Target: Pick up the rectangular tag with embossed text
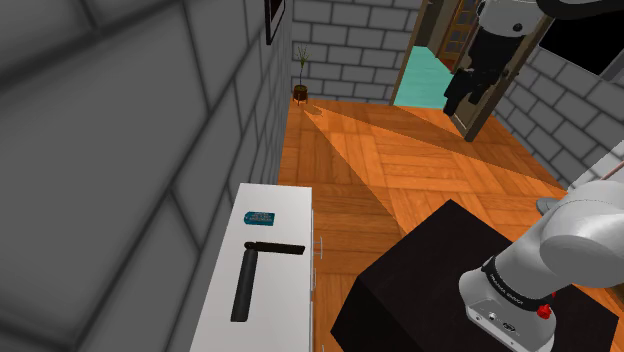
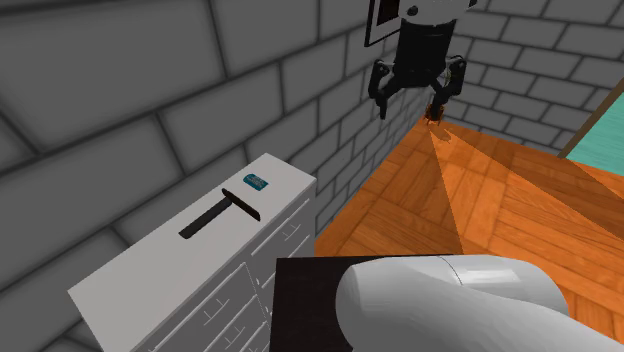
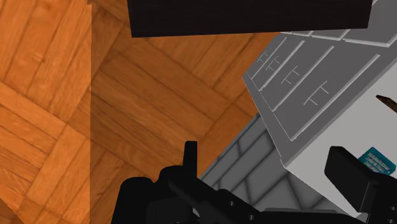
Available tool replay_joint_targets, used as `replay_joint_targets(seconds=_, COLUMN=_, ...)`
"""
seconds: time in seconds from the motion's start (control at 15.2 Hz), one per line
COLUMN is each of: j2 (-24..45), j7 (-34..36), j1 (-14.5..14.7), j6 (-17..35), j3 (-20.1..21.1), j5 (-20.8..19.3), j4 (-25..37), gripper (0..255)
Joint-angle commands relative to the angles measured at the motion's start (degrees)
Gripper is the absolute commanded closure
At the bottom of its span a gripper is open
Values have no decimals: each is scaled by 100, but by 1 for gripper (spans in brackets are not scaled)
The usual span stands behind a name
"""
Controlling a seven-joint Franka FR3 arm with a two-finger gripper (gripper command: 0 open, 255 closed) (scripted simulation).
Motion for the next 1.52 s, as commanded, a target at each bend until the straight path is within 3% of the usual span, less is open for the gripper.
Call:
replay_joint_targets(seconds=0.0, j2=0, j7=0, j1=0, j6=0, j3=0, j5=0, j4=0, gripper=0)
replay_joint_targets(seconds=0.73, j2=1194, j7=-338, j1=748, j6=1969, j3=435, j5=259, j4=-736, gripper=0)
replay_joint_targets(seconds=1.45, j2=2970, j7=-600, j1=1384, j6=3881, j3=981, j5=307, j4=-828, gripper=0)
